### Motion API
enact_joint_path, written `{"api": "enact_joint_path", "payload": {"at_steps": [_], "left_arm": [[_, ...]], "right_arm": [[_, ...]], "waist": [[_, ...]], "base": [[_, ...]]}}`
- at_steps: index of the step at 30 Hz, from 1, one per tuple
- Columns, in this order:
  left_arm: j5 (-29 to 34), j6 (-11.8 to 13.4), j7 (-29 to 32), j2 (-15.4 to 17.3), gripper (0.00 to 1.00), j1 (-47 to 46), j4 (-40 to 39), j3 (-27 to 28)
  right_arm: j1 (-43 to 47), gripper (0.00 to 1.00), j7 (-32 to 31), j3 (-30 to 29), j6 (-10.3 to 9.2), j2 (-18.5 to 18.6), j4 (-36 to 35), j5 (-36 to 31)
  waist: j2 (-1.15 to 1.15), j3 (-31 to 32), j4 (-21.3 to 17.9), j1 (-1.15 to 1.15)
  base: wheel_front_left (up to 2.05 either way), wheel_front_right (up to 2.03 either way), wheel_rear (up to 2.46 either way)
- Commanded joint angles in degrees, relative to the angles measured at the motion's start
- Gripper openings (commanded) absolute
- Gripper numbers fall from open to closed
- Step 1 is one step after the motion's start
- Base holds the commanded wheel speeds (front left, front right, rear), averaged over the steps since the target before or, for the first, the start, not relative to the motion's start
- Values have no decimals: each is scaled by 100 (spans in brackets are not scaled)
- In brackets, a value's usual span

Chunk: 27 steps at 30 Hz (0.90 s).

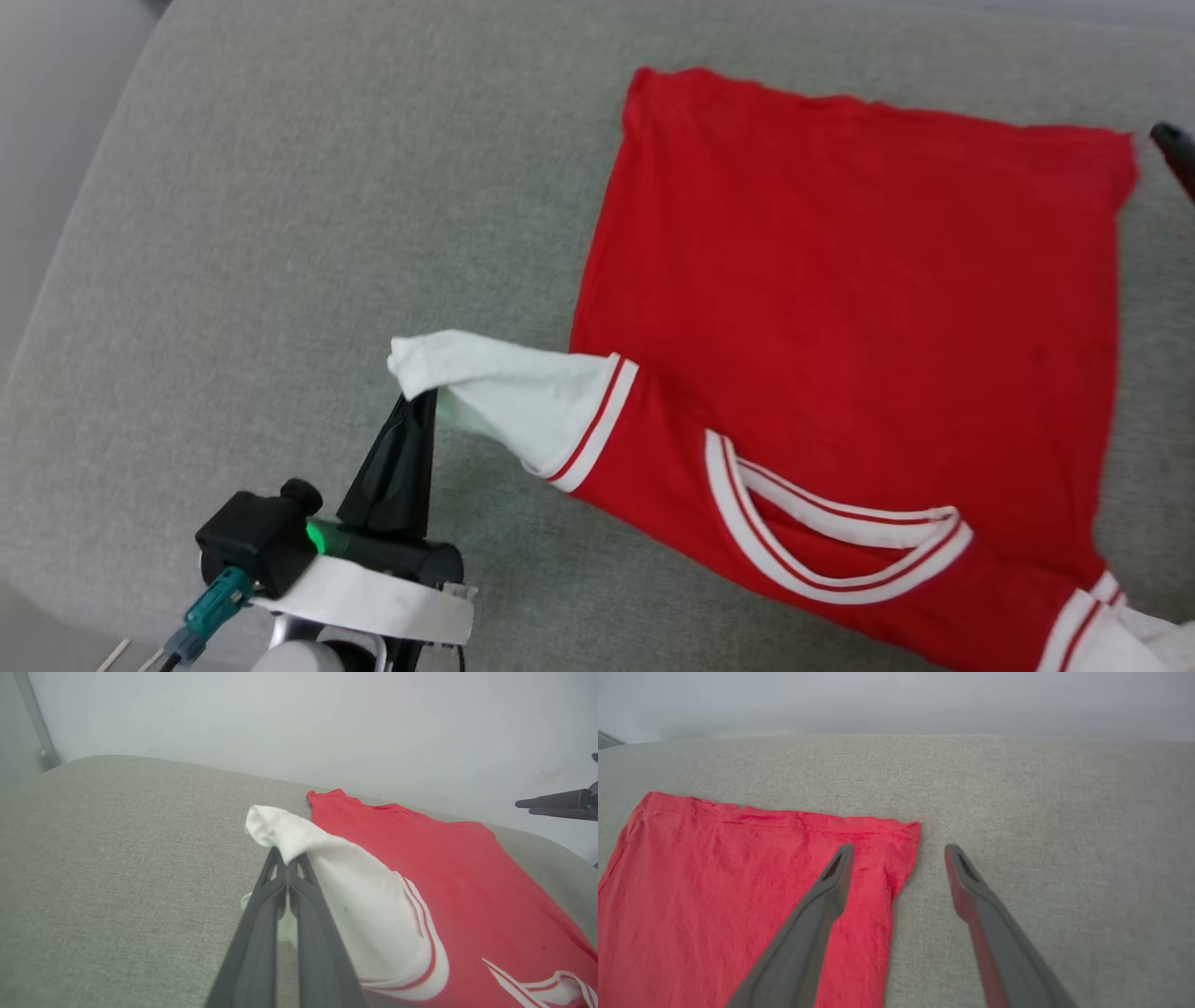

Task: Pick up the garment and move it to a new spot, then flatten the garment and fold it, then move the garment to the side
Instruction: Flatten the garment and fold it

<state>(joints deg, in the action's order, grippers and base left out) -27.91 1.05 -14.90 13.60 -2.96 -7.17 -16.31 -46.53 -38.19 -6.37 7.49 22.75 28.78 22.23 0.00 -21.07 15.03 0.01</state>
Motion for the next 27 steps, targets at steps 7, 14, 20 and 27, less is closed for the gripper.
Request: {"api": "enact_joint_path", "payload": {"at_steps": [7, 14, 20, 27], "left_arm": [[214, -267, -40, -332, 0, -346, -115, 85], [388, -494, -41, -584, 0, -417, -28, 253], [515, -587, -41, -636, 0, -353, 38, 412], [596, -641, -41, -673, 0, -273, 219, 490]], "right_arm": [[-908, 100, -748, 128, 0, 40, 621, -437], [-604, 100, -1394, -1, -5, -229, 1446, -619], [-588, 0, -1800, -197, -5, -413, 1747, -842], [-1026, 0, -1511, -315, -1, -268, 1501, -1027]], "waist": [[0, -850, 593, -1], [0, -1004, 624, -1], [0, -957, 604, -1], [0, -632, 543, -1]], "base": [[0, 0, 0], [0, 0, 0], [0, 0, 0], [0, 0, 0]]}}
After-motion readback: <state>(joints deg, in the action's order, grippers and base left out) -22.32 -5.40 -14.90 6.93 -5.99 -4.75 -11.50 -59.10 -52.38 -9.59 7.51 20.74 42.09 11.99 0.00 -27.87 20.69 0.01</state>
